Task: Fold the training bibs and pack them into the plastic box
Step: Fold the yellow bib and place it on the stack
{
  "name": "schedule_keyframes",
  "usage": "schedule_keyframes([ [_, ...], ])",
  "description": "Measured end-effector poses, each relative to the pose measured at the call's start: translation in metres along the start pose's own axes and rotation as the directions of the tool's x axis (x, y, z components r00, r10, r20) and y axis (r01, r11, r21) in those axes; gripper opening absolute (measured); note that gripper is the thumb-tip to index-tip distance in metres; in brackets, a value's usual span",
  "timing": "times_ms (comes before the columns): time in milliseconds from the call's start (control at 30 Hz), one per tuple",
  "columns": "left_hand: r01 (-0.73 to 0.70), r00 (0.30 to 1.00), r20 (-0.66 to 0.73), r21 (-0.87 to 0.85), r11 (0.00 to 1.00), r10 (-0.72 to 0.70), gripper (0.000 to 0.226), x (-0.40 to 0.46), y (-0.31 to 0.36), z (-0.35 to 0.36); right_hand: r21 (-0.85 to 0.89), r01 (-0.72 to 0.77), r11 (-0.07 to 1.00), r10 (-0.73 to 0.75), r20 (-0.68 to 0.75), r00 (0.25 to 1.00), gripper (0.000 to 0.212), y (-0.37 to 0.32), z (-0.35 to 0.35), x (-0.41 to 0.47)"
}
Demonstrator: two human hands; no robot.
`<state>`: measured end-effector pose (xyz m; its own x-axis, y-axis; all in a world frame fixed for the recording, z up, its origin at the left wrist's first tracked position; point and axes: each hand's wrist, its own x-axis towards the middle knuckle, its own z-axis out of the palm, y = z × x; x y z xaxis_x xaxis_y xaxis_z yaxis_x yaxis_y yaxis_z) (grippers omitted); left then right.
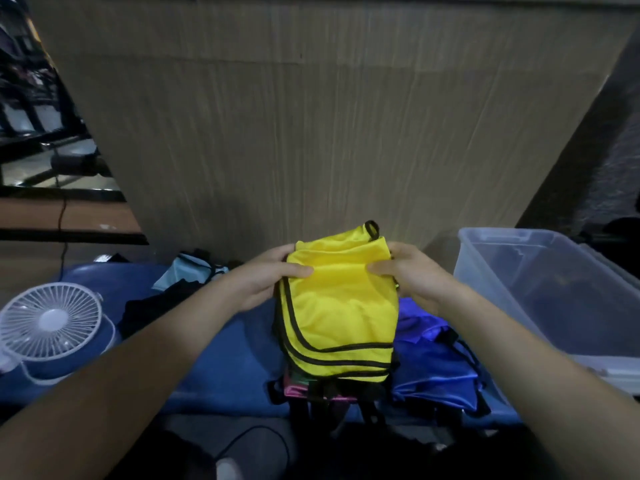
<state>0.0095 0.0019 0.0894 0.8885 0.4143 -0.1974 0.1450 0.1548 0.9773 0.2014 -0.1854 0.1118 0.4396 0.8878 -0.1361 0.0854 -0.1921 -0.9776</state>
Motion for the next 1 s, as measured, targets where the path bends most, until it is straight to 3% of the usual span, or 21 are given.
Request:
schedule_keyframes([
  [167, 0.004, 0.993, -0.113, 0.147, 0.989, 0.013, 0.047, 0.053, -0.028, -0.012, -0.081, -0.020, 0.997, 0.007, -0.154, 0.988, 0.025, 0.037, 0.000, 0.046],
  [300, -0.058, 0.976, -0.179, 0.336, 0.940, 0.124, 0.042, 0.079, -0.043, -0.019, -0.220, 0.034, 0.975, -0.079, -0.200, 0.977, 0.010, 0.058, -0.004, 0.073],
  [400, -0.133, 0.964, -0.145, 0.464, 0.876, 0.223, 0.035, 0.085, -0.049, -0.024, -0.388, 0.040, 0.921, -0.146, -0.248, 0.958, 0.013, 0.072, -0.009, 0.085],
  [500, -0.196, 0.957, -0.078, 0.536, 0.821, 0.279, 0.030, 0.079, -0.054, -0.027, -0.390, 0.036, 0.920, -0.147, -0.260, 0.954, 0.028, 0.079, -0.012, 0.084],
  [633, -0.314, 0.916, -0.028, 0.573, 0.757, 0.400, 0.029, 0.061, -0.061, -0.022, -0.180, 0.075, 0.981, -0.108, -0.185, 0.977, 0.035, 0.084, -0.013, 0.065],
  [833, -0.474, 0.851, 0.127, 0.603, 0.642, 0.509, 0.027, 0.021, -0.077, -0.009, -0.369, 0.249, 0.895, -0.281, -0.034, 0.959, 0.025, 0.100, -0.021, 0.030],
  [1000, -0.515, 0.821, 0.242, 0.705, 0.488, 0.518, 0.021, -0.013, -0.099, 0.007, -0.522, 0.391, 0.758, -0.381, 0.132, 0.915, 0.056, 0.118, -0.021, 0.000],
])
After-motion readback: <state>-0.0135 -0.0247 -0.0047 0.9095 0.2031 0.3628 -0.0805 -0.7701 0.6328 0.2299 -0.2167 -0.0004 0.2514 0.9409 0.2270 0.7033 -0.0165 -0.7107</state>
